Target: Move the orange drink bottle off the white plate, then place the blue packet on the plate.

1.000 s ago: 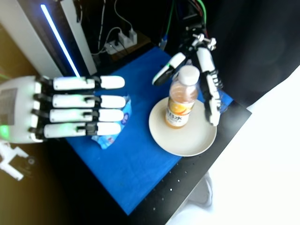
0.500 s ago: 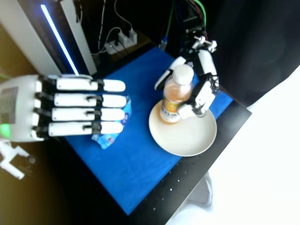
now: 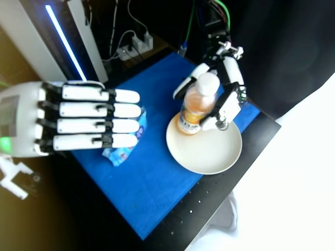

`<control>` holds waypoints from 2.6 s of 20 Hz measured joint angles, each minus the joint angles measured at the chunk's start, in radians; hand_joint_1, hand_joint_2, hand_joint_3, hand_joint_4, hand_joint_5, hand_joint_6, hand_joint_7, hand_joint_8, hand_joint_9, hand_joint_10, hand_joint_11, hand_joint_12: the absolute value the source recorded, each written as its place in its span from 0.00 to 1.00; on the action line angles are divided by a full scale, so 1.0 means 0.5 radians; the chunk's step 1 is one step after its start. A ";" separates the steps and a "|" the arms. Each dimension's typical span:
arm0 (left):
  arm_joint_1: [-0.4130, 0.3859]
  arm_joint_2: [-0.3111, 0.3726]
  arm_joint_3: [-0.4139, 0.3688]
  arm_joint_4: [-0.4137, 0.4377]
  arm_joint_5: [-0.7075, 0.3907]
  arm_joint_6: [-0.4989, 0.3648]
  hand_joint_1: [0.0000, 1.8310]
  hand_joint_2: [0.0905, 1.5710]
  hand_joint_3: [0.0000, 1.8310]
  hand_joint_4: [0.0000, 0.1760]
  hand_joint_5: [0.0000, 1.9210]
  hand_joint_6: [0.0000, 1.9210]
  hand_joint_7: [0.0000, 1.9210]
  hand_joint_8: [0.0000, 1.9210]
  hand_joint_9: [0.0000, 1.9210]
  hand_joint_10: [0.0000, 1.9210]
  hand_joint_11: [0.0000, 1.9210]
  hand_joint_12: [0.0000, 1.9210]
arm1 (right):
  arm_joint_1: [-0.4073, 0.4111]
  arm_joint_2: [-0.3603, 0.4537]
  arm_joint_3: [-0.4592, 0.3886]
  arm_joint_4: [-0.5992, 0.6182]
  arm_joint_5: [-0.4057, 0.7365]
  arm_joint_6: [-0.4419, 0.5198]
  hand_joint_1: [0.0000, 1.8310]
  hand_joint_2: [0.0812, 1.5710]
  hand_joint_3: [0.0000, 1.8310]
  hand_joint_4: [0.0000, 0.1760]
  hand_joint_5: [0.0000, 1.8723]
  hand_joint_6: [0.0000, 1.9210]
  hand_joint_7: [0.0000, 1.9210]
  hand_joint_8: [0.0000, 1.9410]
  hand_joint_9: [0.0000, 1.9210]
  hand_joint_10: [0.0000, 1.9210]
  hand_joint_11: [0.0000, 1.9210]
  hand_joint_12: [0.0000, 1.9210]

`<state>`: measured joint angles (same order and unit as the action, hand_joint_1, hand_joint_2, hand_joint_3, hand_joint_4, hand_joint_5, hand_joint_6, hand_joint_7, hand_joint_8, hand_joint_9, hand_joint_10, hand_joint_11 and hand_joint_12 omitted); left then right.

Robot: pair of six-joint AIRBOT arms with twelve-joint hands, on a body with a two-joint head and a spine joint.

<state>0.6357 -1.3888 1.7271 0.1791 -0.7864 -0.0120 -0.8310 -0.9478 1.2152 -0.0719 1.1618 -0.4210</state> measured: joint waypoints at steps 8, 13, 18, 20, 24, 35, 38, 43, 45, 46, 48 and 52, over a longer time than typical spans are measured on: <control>-0.049 0.176 -0.141 0.008 -0.162 0.001 0.76 0.65 0.00 0.00 0.49 0.40 0.56 0.42 0.62 0.47 0.54 0.48 | 0.000 -0.015 0.000 0.000 0.000 0.000 0.43 0.69 0.00 0.03 0.28 0.00 0.18 0.00 0.17 0.00 0.14 0.16; -0.065 0.260 -0.261 0.060 -0.293 0.000 0.76 0.65 0.00 0.00 0.48 0.43 0.59 0.34 0.61 0.47 0.61 0.40 | 0.000 -0.029 0.001 0.002 -0.001 -0.001 0.42 0.67 0.00 0.15 0.27 0.00 0.18 0.00 0.18 0.00 0.10 0.24; -0.073 0.412 -0.412 0.176 -0.394 0.001 0.76 0.68 0.00 0.00 0.46 0.48 0.53 0.46 0.55 0.55 0.57 0.47 | 0.000 -0.039 0.002 0.001 -0.001 -0.001 0.45 0.67 0.00 0.12 0.28 0.00 0.18 0.00 0.17 0.00 0.07 0.28; -0.073 0.443 -0.462 0.194 -0.434 0.000 0.76 0.68 0.00 0.00 0.47 0.48 0.51 0.49 0.54 0.57 0.55 0.49 | 0.000 -0.046 0.002 0.000 0.001 0.000 0.45 0.66 0.00 0.02 0.29 0.00 0.18 0.00 0.17 0.00 0.03 0.37; -0.052 0.525 -0.569 0.275 -0.499 -0.008 0.75 0.70 0.00 0.00 0.47 0.47 0.46 0.56 0.50 0.67 0.47 0.63 | 0.000 -0.055 0.010 0.002 0.000 0.000 0.43 0.65 0.00 0.18 0.29 0.00 0.18 0.00 0.17 0.00 0.04 0.36; 0.197 0.598 -0.768 0.253 -0.616 0.075 0.68 0.69 0.00 0.00 0.48 0.50 0.56 0.48 0.62 0.25 0.50 0.43 | 0.000 -0.079 0.014 0.008 0.000 0.000 0.41 0.65 0.00 0.27 0.28 0.00 0.21 0.00 0.21 0.00 0.04 0.42; 0.261 0.618 -0.815 0.211 -0.636 0.153 0.69 0.67 0.00 0.00 0.46 0.53 0.63 0.37 0.71 0.05 0.57 0.39 | 0.000 -0.079 0.015 0.011 -0.001 -0.001 0.41 0.65 0.00 0.26 0.28 0.00 0.20 0.00 0.20 0.00 0.03 0.42; 0.335 0.597 -0.831 0.146 -0.659 0.200 0.68 0.70 0.00 0.00 0.43 0.59 0.58 0.45 0.72 0.01 0.49 0.54 | 0.000 -0.079 0.014 0.012 0.001 0.000 0.41 0.66 0.00 0.30 0.28 0.00 0.18 0.00 0.17 0.00 0.01 0.47; 0.341 0.586 -0.831 0.146 -0.645 0.221 0.74 0.67 0.01 0.00 0.44 0.55 0.57 0.39 0.61 0.42 0.48 0.56 | 0.000 -0.079 0.014 0.011 0.000 -0.001 0.41 0.66 0.00 0.28 0.27 0.00 0.18 0.00 0.17 0.00 0.00 0.46; 0.346 0.582 -0.831 0.136 -0.646 0.223 0.75 0.68 0.00 0.00 0.44 0.57 0.55 0.40 0.59 0.50 0.51 0.57 | 0.000 -0.080 0.014 0.011 0.000 0.000 0.42 0.67 0.00 0.27 0.27 0.00 0.18 0.00 0.18 0.00 0.01 0.43; 0.378 0.552 -0.825 0.066 -0.648 0.236 0.75 0.68 0.00 0.00 0.43 0.57 0.54 0.42 0.57 0.53 0.54 0.57 | 0.000 -0.082 0.014 0.010 -0.001 -0.001 0.41 0.67 0.00 0.23 0.26 0.00 0.18 0.00 0.18 0.00 0.03 0.39; 0.414 0.496 -0.790 0.059 -0.579 0.242 0.68 0.71 0.00 0.00 0.42 0.63 0.53 0.49 0.59 0.39 0.56 0.58 | 0.000 -0.082 0.012 0.012 0.000 0.000 0.41 0.66 0.00 0.21 0.26 0.00 0.18 0.00 0.18 0.00 0.04 0.39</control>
<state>0.8425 -1.1408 1.3319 0.2085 -1.0760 0.1089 -0.8310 -0.9886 1.2213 -0.0658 1.1618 -0.4210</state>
